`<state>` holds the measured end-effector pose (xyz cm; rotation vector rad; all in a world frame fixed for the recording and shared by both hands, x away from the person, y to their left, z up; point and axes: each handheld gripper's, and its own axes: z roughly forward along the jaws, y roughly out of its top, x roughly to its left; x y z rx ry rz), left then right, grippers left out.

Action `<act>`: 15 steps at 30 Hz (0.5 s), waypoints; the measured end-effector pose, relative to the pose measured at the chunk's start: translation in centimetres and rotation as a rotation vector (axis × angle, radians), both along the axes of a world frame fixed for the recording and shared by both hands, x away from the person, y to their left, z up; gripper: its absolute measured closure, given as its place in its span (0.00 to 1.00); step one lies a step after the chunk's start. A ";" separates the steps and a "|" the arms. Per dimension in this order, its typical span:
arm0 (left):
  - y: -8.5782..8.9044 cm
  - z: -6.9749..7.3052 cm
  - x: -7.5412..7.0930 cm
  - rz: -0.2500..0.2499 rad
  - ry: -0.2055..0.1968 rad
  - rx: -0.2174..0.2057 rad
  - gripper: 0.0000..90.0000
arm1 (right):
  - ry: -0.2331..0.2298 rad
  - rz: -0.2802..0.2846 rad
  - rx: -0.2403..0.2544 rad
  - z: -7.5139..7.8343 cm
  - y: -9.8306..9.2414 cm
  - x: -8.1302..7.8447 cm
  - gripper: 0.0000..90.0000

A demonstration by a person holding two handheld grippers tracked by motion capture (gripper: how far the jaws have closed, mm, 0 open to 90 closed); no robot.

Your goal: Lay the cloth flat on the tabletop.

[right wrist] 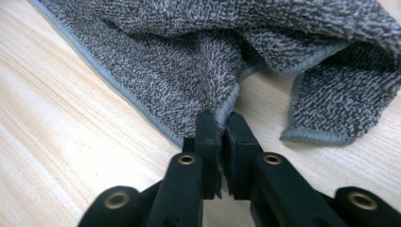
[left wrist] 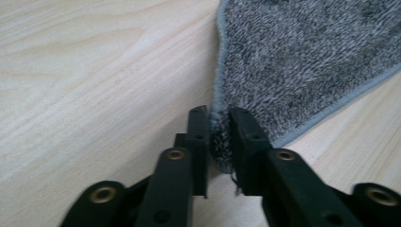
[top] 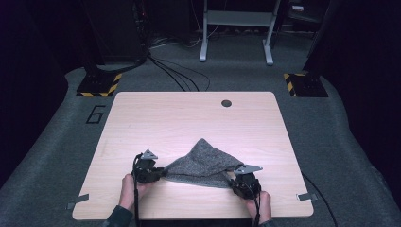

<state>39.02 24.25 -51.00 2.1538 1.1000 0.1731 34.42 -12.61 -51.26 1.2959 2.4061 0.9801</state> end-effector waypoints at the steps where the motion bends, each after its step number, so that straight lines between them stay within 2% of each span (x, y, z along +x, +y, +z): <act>1: -0.1 0.0 -0.2 0.001 -0.005 0.001 0.91 | 0.000 0.000 0.000 0.0 0.0 0.0 0.97; 5: -0.2 0.2 -0.8 0.021 -0.023 -0.005 0.95 | -0.010 -0.009 0.035 0.4 -0.7 -0.6 0.99; 7: -0.2 0.3 -1.1 0.022 -0.015 -0.018 0.96 | -0.009 -0.013 0.043 0.5 -0.9 -0.8 0.99; 8: -0.4 0.3 -1.8 0.036 -0.007 -0.043 0.96 | -0.009 -0.018 0.055 0.9 -1.3 -1.2 0.99; 11: -0.7 0.2 -2.5 0.033 0.010 -0.049 0.96 | -0.021 -0.021 0.069 1.3 -1.7 -1.7 0.99; 14: -0.8 0.2 -2.6 0.045 0.015 -0.062 0.96 | -0.028 -0.026 0.078 1.8 -1.9 -1.7 0.99; 15: -0.7 0.2 -2.1 0.065 0.019 -0.087 0.96 | -0.028 -0.027 0.074 2.0 -2.0 -1.4 0.99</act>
